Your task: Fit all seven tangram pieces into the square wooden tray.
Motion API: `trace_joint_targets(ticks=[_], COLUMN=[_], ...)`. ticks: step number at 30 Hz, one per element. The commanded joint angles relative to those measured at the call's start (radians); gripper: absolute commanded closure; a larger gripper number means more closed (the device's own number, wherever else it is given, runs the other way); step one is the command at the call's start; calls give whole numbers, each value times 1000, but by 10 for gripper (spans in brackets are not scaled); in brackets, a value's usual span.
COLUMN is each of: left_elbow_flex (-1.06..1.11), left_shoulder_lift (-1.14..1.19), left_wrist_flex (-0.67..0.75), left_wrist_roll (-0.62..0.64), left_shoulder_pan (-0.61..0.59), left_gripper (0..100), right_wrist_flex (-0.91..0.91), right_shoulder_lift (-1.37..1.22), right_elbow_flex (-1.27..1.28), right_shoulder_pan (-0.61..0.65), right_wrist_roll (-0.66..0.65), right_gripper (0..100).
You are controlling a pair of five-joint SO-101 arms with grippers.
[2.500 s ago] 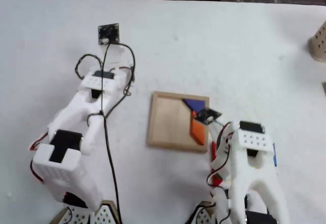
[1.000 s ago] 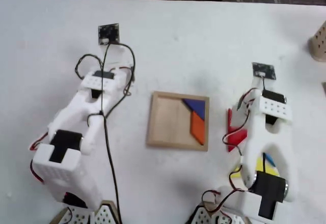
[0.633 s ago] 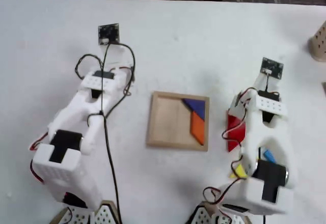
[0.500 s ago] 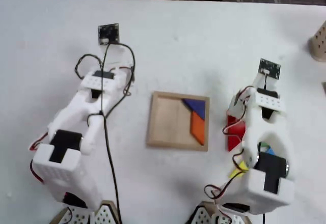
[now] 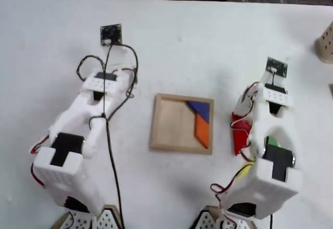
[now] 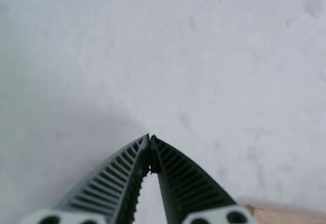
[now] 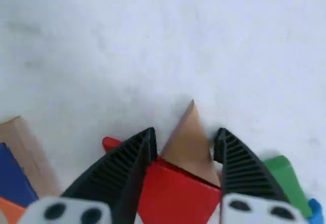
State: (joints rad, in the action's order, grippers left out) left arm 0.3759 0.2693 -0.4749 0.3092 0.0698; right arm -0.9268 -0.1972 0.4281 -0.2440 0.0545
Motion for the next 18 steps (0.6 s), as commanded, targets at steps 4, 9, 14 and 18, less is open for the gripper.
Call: trace_joint_targets(ticks=[4,9,14,18], left_elbow_flex=[-57,-55,-55,-55], left_shoulder_lift=[-4,-4,-5,-5], left_wrist_flex=[-6,-6,-6,-6], left_wrist_roll=[-6,-6,-6,-6], left_shoulder_pan=[2,2,2,1], left_gripper=[977,977,977,977], right_wrist_flex=[-128,-137,-137,-137], right_shoulder_lift=[-77,-87,-87,-87], right_elbow_flex=[-127,-132,-127,-127], right_shoulder_pan=[-36,-19,-18,-18], right_wrist_roll=[5,0,-43,-44], right_gripper=[806,807,851,858])
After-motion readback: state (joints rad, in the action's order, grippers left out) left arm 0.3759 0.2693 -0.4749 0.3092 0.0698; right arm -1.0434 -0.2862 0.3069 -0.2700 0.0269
